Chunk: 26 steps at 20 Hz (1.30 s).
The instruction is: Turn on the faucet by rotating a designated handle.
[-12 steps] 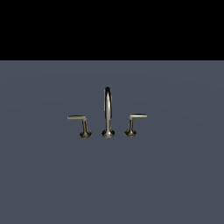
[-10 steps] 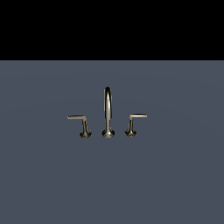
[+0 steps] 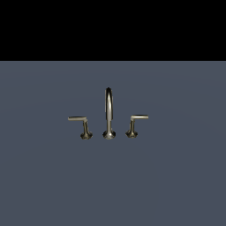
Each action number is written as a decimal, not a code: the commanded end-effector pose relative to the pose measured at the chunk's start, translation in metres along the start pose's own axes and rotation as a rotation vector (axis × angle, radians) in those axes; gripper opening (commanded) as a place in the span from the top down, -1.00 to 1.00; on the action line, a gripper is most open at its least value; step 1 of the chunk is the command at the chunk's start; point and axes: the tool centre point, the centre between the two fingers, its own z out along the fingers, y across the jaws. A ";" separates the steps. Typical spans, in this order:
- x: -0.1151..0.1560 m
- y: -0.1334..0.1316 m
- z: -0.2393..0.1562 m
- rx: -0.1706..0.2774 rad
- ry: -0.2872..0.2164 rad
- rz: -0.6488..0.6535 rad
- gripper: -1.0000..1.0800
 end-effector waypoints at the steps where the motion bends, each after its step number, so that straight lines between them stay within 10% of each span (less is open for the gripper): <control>1: 0.002 -0.005 0.007 0.000 0.000 0.027 1.00; 26: 0.063 -0.094 0.130 0.009 0.005 0.530 1.00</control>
